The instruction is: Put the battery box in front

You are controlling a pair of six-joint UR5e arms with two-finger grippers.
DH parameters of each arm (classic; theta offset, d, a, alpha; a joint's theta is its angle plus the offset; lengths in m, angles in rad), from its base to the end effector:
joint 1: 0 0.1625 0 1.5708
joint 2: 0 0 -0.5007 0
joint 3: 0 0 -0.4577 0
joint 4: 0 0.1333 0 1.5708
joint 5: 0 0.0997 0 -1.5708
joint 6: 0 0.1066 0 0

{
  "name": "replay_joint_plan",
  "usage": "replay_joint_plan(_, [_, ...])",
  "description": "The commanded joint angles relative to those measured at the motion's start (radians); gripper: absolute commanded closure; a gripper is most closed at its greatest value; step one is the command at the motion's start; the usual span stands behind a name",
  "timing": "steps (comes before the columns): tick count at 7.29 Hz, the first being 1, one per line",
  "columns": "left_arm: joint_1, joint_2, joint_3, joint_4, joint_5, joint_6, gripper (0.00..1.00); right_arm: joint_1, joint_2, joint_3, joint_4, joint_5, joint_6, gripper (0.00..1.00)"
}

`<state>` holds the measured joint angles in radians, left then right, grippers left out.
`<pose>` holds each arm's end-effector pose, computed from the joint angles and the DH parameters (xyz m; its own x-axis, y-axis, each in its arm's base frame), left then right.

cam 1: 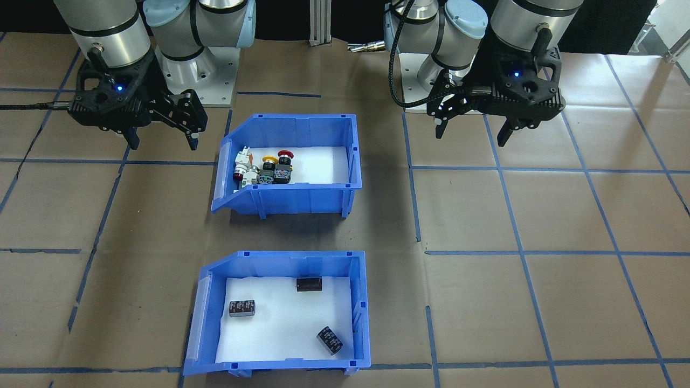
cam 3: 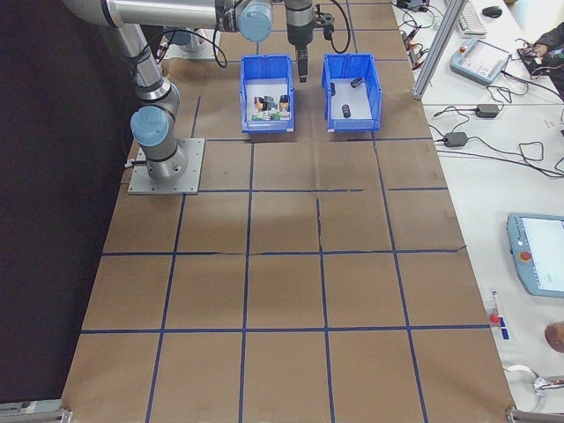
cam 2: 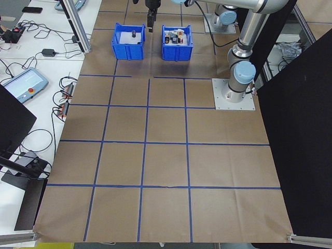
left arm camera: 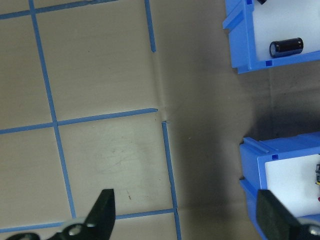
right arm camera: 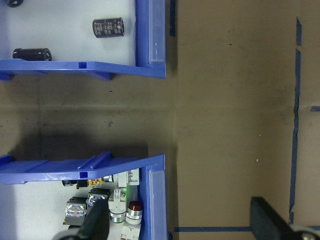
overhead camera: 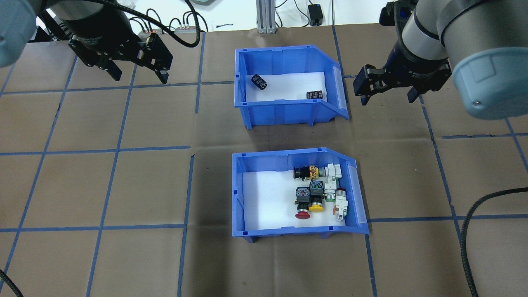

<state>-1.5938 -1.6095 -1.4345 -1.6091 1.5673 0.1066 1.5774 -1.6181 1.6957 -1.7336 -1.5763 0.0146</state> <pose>-0.1470 -0.5775 0.6069 -0.9916 0.1293 -0.0028 0.1292 0.9898 -0.0593 0.1363 -0.5402 0.5294 -1.0000 0.0084 0.0042 0.0080 0.9963 -0.0852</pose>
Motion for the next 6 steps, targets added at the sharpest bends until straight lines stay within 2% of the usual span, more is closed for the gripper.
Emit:
replay_joint_plan(1, [0.000, 0.003, -0.006, 0.001, 0.025, -0.011, 0.00, 0.000, 0.003, -0.005, 0.016, -0.007, 0.027, 0.00])
replay_joint_plan(6, [0.011, 0.006, -0.033, -0.009, 0.025, -0.010, 0.00, -0.003, 0.003, -0.005, 0.016, -0.008, 0.025, 0.00])
